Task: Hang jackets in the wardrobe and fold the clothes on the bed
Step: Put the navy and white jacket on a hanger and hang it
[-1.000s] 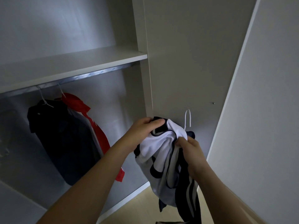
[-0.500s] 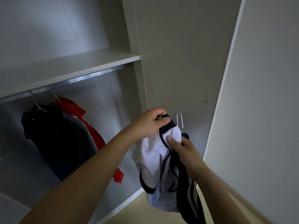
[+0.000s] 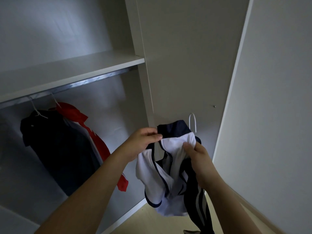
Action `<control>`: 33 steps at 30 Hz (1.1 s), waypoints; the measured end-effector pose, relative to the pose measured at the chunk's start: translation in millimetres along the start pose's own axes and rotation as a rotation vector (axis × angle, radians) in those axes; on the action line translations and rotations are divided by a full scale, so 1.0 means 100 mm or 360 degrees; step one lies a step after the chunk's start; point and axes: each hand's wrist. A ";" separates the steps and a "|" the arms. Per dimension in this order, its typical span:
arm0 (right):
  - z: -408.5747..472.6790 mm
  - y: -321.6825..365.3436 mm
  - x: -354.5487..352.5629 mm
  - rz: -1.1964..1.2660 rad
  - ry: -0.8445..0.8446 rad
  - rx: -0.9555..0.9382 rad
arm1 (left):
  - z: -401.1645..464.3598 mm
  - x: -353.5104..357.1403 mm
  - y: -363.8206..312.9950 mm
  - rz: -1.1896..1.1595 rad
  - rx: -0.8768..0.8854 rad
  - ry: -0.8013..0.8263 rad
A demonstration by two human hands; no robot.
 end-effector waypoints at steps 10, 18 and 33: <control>0.03 -0.07 0.01 0.0036 0.0118 -0.0202 | -0.17 -0.19 -0.45 0.2093 0.1468 0.0148; 0.04 0.05 0.21 -0.0351 0.0140 -0.0379 | -0.27 -0.27 -0.39 0.1725 0.1262 0.0142; 0.00 0.11 0.08 -0.0306 0.0071 -0.0226 | -0.45 -0.28 -0.28 0.1087 0.0127 0.0216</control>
Point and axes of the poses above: each hand's wrist, its own z-axis towards the middle knuckle, its own x-axis out of the palm, y = z × x, and after that the axes turned 6 degrees about -y, right-handed
